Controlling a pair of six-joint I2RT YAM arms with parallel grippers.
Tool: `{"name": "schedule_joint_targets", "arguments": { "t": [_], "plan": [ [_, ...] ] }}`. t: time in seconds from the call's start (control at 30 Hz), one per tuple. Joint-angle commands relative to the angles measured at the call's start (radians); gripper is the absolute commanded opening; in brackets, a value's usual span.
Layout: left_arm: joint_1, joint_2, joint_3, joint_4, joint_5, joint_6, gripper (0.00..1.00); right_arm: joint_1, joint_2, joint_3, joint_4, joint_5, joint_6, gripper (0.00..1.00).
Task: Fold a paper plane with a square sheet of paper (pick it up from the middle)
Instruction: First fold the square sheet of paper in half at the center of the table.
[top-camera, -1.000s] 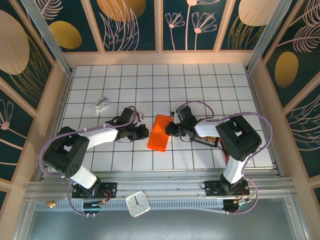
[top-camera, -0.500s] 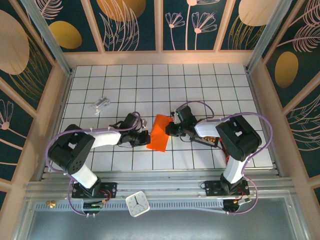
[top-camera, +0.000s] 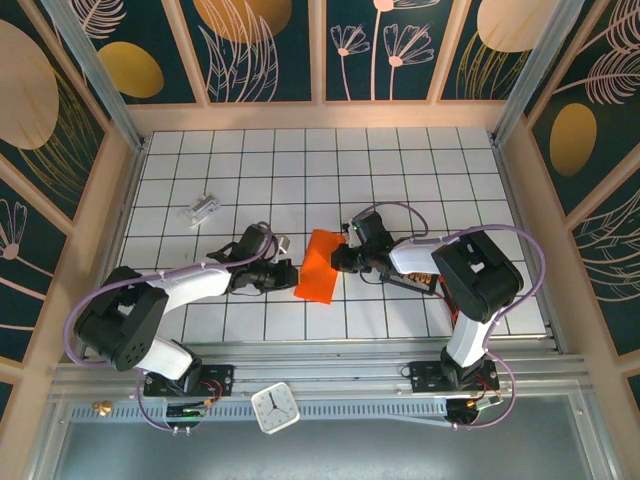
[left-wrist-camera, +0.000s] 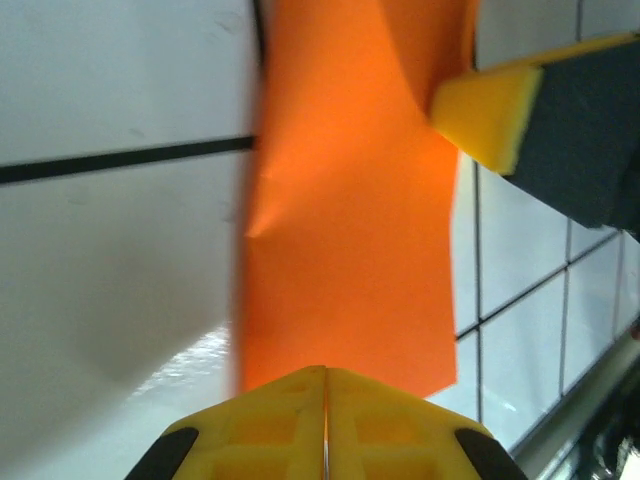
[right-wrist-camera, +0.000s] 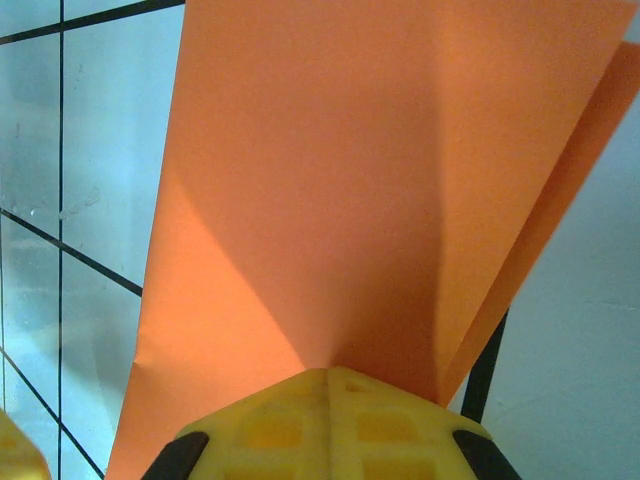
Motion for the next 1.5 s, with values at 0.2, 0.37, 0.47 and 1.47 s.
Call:
{"name": "schedule_joint_targets", "arguments": {
  "t": [0.2, 0.37, 0.47, 1.47],
  "plan": [
    [0.022, 0.071, -0.014, -0.142, -0.134, 0.050, 0.07, -0.025, 0.051, -0.057, -0.219, 0.133, -0.026, 0.00],
    [0.036, -0.025, 0.005, -0.041, -0.054, -0.004, 0.09, -0.025, 0.044, -0.063, -0.222, 0.138, -0.027, 0.00],
    [0.035, 0.001, 0.009, 0.067, 0.051, -0.075, 0.11, -0.026, 0.038, -0.065, -0.221, 0.138, -0.026, 0.00],
    [0.066, 0.287, 0.100, 0.049, 0.039, 0.014, 0.04, -0.027, 0.042, -0.066, -0.220, 0.138, -0.027, 0.00]
  ]
}}
